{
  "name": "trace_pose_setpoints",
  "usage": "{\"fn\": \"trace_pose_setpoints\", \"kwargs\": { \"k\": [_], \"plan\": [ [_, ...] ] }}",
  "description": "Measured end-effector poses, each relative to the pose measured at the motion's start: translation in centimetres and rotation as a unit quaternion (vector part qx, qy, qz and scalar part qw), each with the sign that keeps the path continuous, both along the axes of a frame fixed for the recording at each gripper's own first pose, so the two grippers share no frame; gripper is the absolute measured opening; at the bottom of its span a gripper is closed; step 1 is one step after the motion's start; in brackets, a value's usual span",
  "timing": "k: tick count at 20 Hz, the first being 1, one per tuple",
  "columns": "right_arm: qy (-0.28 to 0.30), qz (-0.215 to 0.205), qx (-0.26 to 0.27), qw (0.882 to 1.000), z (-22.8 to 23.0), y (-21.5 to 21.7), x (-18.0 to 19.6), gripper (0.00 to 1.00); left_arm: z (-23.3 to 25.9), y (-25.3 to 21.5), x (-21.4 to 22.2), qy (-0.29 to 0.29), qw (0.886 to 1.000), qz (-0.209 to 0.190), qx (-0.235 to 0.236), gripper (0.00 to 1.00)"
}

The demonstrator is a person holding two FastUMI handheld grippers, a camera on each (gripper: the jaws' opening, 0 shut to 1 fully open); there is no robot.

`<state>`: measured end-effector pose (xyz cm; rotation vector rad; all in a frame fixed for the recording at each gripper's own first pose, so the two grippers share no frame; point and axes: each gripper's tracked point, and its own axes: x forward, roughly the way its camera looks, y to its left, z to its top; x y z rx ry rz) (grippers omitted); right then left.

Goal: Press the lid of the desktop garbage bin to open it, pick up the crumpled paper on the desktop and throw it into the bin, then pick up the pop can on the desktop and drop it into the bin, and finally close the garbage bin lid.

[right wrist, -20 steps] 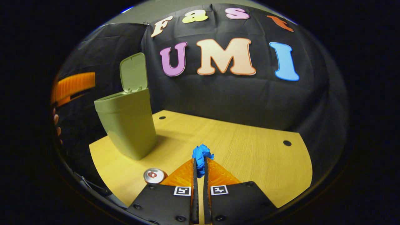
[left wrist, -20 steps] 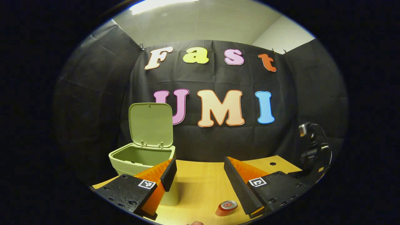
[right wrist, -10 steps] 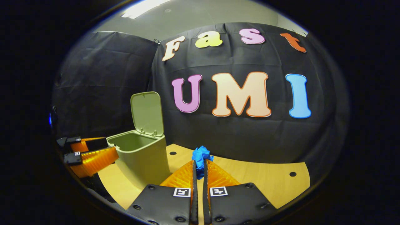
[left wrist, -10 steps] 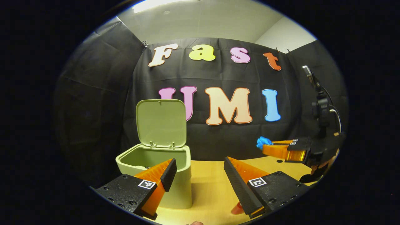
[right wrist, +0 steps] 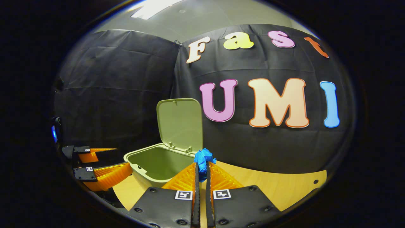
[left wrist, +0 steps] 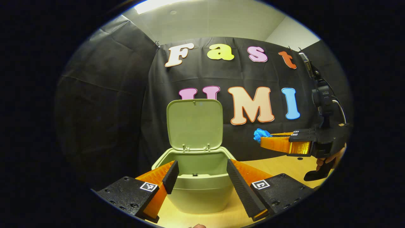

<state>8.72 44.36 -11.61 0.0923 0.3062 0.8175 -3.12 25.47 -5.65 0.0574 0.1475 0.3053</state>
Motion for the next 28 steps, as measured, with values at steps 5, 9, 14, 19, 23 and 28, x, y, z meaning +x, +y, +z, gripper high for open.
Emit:
{"fn": "trace_pose_setpoints", "kwargs": {
  "k": [5, 9, 14, 19, 23, 28],
  "plan": [
    [0.009, 0.039, 0.008, 0.999, -0.6, 6.0, -2.1, 0.09, -1.2, 2.6, -1.4, 0.011, 1.0, 0.011, -0.008, 0.92],
    [0.016, 0.048, 0.029, 0.998, -0.6, 6.8, -3.0, 1.0, -1.5, 2.8, -1.2, 0.004, 1.0, 0.01, -0.019, 0.92],
    [-0.032, -0.013, 0.027, 0.999, 1.4, 1.2, -0.8, 0.99, -1.4, 0.9, -0.1, -0.004, 1.0, -0.008, -0.027, 0.9],
    [-0.04, -0.072, 0.018, 0.996, 1.8, -6.0, 0.6, 0.99, -1.2, -3.1, 1.6, -0.01, 0.999, -0.042, -0.025, 0.92],
    [-0.05, -0.114, 0.007, 0.992, 2.0, -12.2, 1.0, 0.99, -1.3, -6.8, 2.8, -0.01, 0.997, -0.072, -0.024, 0.89],
    [-0.036, -0.167, -0.015, 0.985, 0.6, -20.8, 1.1, 0.98, -2.3, -12.6, 4.2, -0.002, 0.993, -0.113, -0.04, 0.92]
  ]
}}
